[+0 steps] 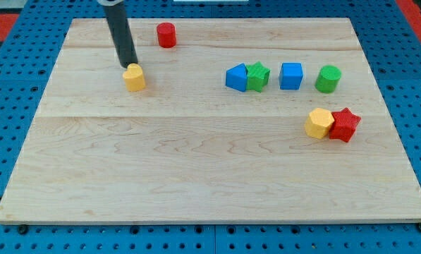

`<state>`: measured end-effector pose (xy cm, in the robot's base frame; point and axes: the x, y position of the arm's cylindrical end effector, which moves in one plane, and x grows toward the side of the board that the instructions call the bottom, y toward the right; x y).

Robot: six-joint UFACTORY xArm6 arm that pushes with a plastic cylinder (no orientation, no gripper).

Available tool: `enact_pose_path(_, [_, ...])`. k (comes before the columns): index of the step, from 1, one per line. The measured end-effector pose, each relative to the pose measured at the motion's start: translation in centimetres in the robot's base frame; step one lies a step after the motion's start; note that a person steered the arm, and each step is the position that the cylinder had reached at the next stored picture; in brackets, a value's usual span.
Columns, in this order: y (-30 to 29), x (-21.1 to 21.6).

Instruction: Push the yellow heart into the yellow hexagon

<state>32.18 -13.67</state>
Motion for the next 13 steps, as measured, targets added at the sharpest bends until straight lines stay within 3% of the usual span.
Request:
enact_pose_path(1, [0.8, 4.7])
enact_pose_path(3, [-8.1, 7.8])
enact_pose_path(4, [-4.8, 10.0])
enact_pose_path(7, [8.7, 10.4])
enact_pose_path(10, [9.7, 15.2])
enact_pose_path(12, [7.0, 17.2])
enact_pose_path(13, [10.5, 16.5])
